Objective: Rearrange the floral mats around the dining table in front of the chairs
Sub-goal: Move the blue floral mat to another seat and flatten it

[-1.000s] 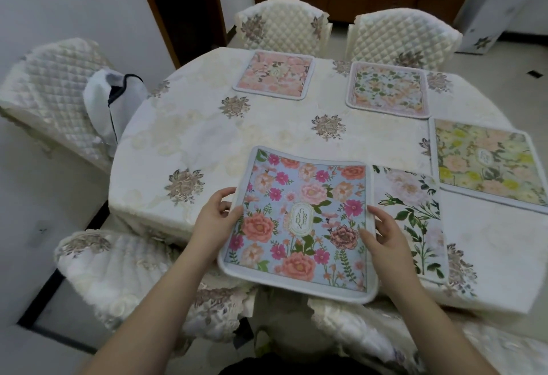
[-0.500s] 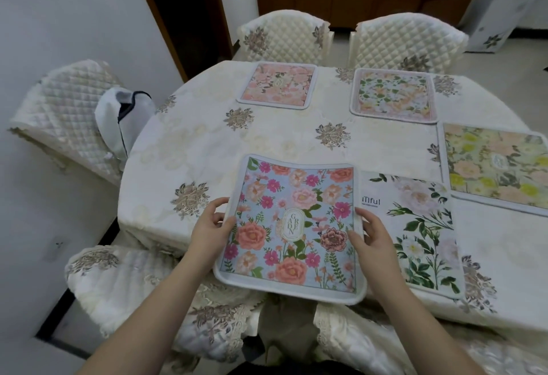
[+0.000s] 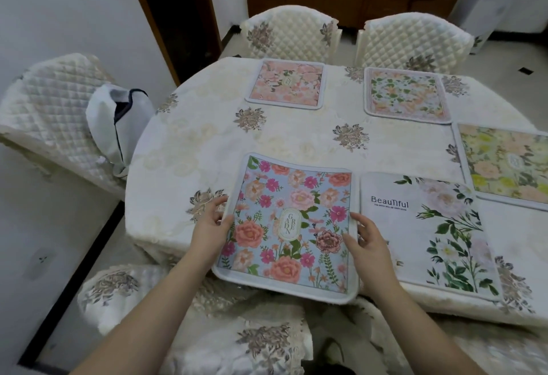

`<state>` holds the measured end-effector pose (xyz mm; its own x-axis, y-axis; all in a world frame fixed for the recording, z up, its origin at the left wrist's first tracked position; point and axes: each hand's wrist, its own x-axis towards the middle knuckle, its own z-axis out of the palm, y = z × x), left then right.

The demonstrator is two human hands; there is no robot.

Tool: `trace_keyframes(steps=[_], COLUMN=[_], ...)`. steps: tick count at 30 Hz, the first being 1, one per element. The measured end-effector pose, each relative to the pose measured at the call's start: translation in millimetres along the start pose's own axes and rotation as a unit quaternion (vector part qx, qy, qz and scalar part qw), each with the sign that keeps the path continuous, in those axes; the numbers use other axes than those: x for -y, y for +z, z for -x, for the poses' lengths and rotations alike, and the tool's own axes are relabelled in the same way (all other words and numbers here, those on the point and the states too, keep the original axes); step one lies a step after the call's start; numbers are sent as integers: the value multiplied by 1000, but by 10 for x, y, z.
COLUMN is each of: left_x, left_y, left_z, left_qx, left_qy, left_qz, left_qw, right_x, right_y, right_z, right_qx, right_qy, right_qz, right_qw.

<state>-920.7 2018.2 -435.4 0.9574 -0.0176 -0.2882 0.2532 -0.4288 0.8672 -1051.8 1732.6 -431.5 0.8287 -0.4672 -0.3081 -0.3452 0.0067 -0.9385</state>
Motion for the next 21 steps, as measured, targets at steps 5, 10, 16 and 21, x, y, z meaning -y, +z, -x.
trace_keyframes(steps=[5, 10, 16, 21], left_x=[214, 302, 397, 517], left_y=[-319, -548, -584, -508], left_z=[-315, -617, -897, -1078], left_qx=[65, 83, 83, 81], left_qy=[-22, -25, -33, -54], left_qz=[2, 20, 29, 40], left_qw=[998, 996, 996, 994], right_x=[-65, -82, -96, -181], right_y=[486, 823, 1031, 1118], right_z=[43, -32, -249, -479], right_qx=[-37, -61, -82, -79], right_qy=[-14, -12, 6, 39], right_qz=[36, 56, 73, 64], right_qw=[999, 996, 994, 994])
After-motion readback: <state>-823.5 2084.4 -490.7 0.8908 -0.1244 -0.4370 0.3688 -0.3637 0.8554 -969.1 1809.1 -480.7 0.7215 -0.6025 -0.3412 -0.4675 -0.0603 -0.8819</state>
